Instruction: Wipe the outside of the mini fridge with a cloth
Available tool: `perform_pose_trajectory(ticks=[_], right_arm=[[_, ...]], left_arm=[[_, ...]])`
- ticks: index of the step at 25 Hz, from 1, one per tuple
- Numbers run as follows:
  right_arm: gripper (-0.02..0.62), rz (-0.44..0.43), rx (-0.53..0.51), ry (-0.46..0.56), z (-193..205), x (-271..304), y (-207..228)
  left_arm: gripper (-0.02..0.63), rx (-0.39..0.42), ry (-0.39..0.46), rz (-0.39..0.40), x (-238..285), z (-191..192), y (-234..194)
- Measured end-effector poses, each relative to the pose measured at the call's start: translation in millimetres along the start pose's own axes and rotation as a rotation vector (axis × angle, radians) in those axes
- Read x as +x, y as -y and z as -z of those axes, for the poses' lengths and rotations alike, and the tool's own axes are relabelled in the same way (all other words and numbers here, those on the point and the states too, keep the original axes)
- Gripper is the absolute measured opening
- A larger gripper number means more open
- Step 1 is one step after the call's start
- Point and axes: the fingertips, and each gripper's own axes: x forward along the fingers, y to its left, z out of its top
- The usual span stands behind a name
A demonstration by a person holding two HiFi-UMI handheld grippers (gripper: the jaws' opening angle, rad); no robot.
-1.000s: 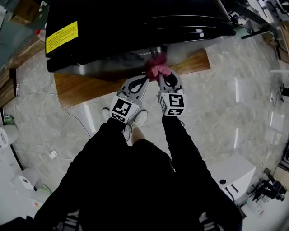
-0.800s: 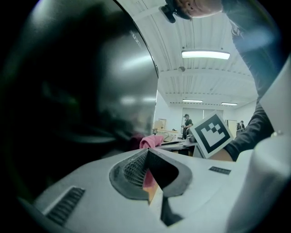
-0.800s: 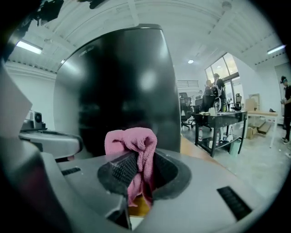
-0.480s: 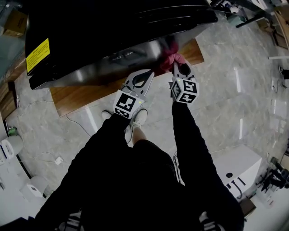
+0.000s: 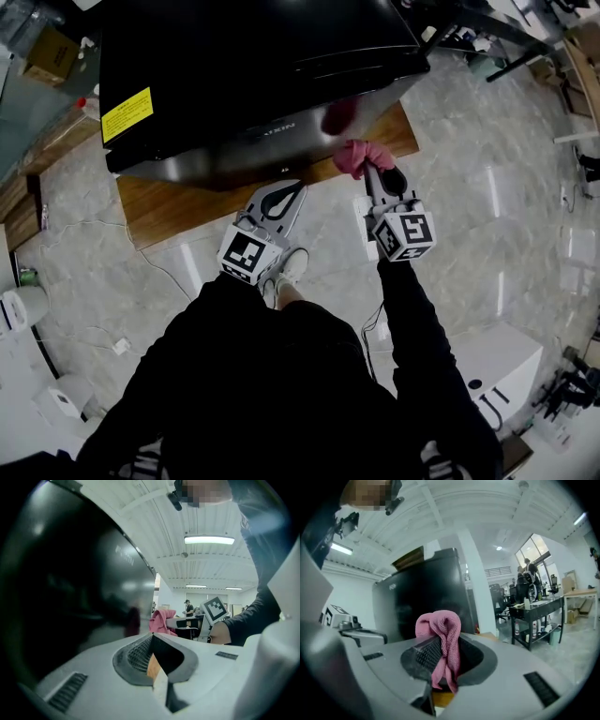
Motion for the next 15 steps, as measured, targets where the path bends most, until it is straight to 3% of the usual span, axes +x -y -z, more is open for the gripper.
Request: perform_pose_trajectory(ticks=[6,15], right_arm=[[0.086,-0.265,-0.009,0.035,-60,-27,-107],[0.087,-0.436,0.031,0.01,-78,-81,-197]], left_arm=[[0.006,0.015,0.045,-0.048,-72,-57,-1],[0.006,-0.027,0.059,-0.128,-155,-94,22]])
